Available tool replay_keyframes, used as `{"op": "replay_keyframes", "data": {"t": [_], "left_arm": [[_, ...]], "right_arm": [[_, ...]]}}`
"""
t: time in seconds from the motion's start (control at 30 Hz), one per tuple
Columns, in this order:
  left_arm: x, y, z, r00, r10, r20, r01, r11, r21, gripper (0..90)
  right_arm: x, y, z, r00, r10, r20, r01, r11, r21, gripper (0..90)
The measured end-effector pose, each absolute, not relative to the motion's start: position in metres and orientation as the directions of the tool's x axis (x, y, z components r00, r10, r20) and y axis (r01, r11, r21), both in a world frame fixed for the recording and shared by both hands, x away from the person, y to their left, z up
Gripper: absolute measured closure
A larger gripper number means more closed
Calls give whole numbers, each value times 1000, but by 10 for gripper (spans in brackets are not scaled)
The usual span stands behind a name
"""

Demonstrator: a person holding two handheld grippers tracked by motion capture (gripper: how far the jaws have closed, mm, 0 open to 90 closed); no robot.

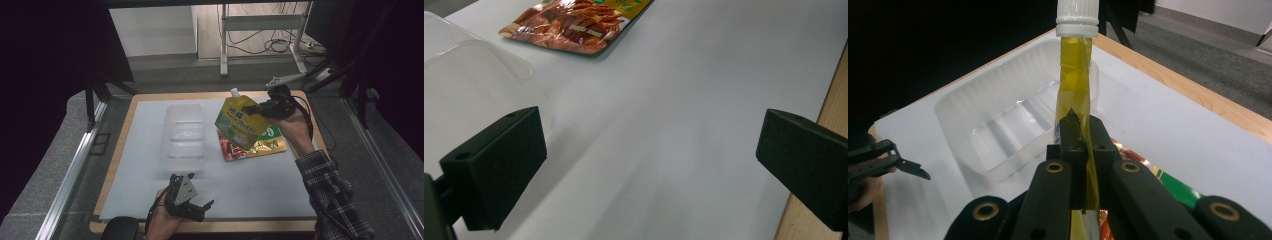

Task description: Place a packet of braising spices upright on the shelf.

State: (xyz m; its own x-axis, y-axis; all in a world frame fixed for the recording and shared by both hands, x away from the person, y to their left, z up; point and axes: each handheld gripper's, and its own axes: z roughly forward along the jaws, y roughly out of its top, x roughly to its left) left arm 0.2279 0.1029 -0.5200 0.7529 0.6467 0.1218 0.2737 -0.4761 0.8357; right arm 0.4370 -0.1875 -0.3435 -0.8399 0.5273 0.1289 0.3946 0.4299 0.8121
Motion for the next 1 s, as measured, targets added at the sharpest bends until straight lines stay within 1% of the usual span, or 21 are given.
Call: {"op": "replay_keyframes", "data": {"t": [0.1, 0.23, 0.63, 1.0], "left_arm": [[228, 104, -520, 752, 646, 127, 275, -483, 831, 0], [229, 104, -521, 754, 648, 106, 288, -472, 833, 0], [230, 104, -522, 764, 640, 84, 298, -465, 834, 0], [230, 103, -523, 771, 630, 91, 292, -477, 829, 0]], "right_arm": [[441, -183, -343, -844, 523, 120, 385, 435, 814, 885], [447, -178, -342, -842, 525, 124, 387, 428, 817, 885], [465, -153, -340, -848, 514, 129, 382, 425, 820, 885], [482, -135, -337, -852, 508, 130, 375, 417, 828, 884]]}}
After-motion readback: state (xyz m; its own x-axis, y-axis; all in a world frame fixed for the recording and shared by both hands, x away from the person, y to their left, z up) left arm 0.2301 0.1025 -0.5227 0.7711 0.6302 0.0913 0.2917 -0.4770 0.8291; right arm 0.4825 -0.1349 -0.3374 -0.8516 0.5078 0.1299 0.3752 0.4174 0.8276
